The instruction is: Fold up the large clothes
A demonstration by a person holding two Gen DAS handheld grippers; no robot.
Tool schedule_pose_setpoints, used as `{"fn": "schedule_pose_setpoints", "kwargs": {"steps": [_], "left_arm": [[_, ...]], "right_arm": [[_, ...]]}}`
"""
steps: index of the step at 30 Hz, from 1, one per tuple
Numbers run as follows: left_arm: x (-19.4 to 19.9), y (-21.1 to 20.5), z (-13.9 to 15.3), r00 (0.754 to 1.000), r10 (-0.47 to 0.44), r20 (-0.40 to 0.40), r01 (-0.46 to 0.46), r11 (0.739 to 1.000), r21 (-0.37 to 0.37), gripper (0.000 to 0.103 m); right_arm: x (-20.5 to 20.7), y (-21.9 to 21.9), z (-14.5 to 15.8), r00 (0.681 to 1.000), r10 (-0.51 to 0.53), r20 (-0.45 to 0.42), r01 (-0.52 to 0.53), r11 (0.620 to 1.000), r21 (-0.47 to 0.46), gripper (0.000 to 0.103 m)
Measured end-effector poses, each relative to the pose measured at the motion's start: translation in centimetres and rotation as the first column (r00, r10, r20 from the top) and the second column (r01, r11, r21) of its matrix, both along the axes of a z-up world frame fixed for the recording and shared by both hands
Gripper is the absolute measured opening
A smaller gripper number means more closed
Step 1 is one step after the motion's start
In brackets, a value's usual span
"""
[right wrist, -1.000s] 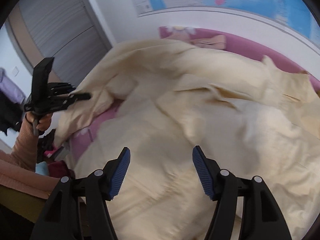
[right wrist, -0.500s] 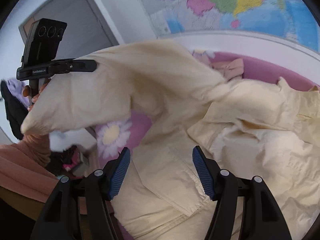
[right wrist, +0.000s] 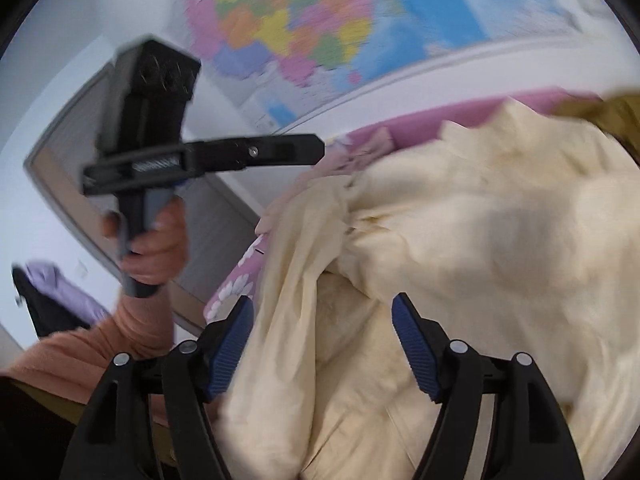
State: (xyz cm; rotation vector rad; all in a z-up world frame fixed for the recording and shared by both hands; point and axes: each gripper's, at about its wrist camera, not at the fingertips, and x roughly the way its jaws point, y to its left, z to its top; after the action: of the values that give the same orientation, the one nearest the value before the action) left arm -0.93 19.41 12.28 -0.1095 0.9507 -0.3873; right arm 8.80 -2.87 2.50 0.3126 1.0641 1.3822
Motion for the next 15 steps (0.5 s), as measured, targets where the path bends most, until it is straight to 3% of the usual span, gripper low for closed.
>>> {"fn": "schedule_pose_setpoints", "kwargs": {"steps": [2, 4, 5, 8, 11, 12, 14, 15], "left_arm": [[0.0, 0.6, -0.7, 0.999, 0.022, 0.026, -0.023, 0.999, 0.025, 0.03], [-0.6, 1.9, -1.0, 0.996, 0.062, 0.06, -0.064, 0.997, 0.035, 0.043], [-1.1, 2.6, -1.2, 0.993, 0.093, 0.077, -0.096, 0.994, 0.045, 0.043], [-2.5, 4.9, -1.1, 0.98, 0.163, 0.111, -0.17, 0.984, 0.057, 0.044], [-3.9, 7.3, -0.6, 0.969, 0.207, 0.132, -0.213, 0.976, 0.037, 0.051], [-4.6, 8.2, -0.4, 0.961, 0.231, 0.149, -0.24, 0.97, 0.04, 0.052], [-5.6, 9.5, 0.0, 0.949, 0.262, 0.175, -0.273, 0.961, 0.041, 0.056], [-5.8, 9.9, 0.0, 0.945, 0.272, 0.181, -0.283, 0.958, 0.037, 0.058]], "right_arm": [[-0.3, -0.8, -0.5, 1.0, 0.003, -0.025, -0.003, 1.0, -0.009, 0.079], [-1.4, -0.5, -1.0, 0.997, 0.05, -0.056, -0.05, 0.999, 0.003, 0.087], [-2.0, -0.2, -1.3, 0.995, 0.07, -0.067, -0.071, 0.998, 0.0, 0.092], [-4.8, 3.0, -2.3, 0.978, 0.191, -0.087, -0.194, 0.981, -0.02, 0.092], [-7.5, 5.7, -3.1, 0.955, 0.289, -0.068, -0.294, 0.954, -0.062, 0.09], [-8.3, 6.7, -3.3, 0.946, 0.318, -0.058, -0.322, 0.943, -0.085, 0.083], [-8.9, 7.8, -3.3, 0.933, 0.358, -0.03, -0.359, 0.925, -0.124, 0.02], [-8.6, 8.0, -2.6, 0.932, 0.363, -0.008, -0.361, 0.924, -0.129, 0.015]]}}
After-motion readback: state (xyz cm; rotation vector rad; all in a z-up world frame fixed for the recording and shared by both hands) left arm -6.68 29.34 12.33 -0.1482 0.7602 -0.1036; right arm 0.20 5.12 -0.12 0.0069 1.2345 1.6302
